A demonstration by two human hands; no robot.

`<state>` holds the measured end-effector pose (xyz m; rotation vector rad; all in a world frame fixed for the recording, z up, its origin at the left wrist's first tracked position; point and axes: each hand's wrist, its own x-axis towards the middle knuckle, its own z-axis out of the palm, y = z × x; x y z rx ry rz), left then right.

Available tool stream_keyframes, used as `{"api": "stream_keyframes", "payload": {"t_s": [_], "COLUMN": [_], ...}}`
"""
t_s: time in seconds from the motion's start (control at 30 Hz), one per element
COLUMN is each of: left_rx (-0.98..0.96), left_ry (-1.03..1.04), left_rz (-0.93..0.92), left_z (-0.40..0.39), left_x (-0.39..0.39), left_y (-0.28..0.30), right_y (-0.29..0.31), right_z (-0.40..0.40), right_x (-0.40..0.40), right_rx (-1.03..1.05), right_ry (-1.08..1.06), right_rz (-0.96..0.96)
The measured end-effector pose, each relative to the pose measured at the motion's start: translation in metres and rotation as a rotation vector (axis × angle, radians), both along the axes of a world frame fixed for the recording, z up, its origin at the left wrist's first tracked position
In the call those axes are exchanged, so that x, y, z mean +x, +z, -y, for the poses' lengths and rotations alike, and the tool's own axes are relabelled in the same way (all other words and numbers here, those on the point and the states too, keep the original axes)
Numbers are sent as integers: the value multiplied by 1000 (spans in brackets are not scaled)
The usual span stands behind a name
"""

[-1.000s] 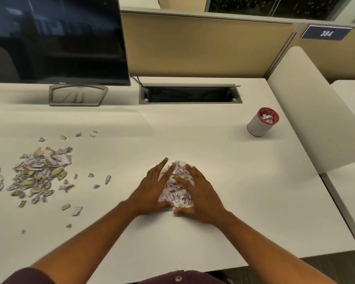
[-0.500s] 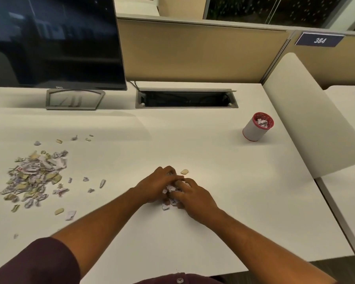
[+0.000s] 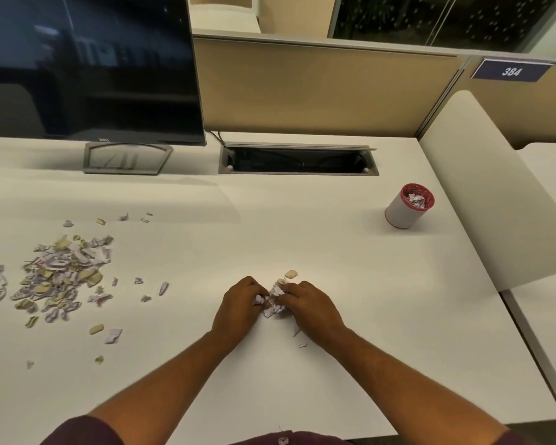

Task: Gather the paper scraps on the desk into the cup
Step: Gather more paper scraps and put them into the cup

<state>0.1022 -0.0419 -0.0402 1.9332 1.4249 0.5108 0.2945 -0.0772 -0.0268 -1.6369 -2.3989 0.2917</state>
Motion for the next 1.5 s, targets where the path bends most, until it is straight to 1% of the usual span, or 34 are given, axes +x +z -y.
{"api": "stream_keyframes", "payload": {"t_s": [0.07,0.2,0.3,0.4,0.5,0.6,0.7,0.9,1.1,1.33,1.43,1.5], "left_rx": [-13,-84,-105,-108,-124,-86,-72,-44,-72,-33,-29,-38], "left_ry": [29,139,189,257,279,268,267,255,202,180,193,200], "left_rz": [13,96,152,199,263,264,266,280,361,450,469,480], "left_z": [1,0,-3,-5,-8,-12,-16,-25,-41,-72,-80,-81], "left_x": [3,9,13,19,29,42,62,105,149,210,229,238], "left_y": [1,5,7,11,17,24,33,45,64,89,93,92], "right_y": [0,8,13,16,21,28,35,49,84,123,132,132], "right_z": [-5,-21,-33,-38,-37,-36,-35,-39,-61,-110,-134,-152], "right_x": [-3,-4,4,21,38,55,72,108,162,244,275,292], "right_rx": [-50,-257,-344,-386,-496,-582,-629,-623,-498,-341,-279,-229], "right_ry": [-55,-241,-391,-471,-583,-624,-623,-612,-564,-637,-661,-652], "right_rz": [-56,-241,-428,-572,-798,-1010,-1116,-1105,-998,-863,-728,-578]}}
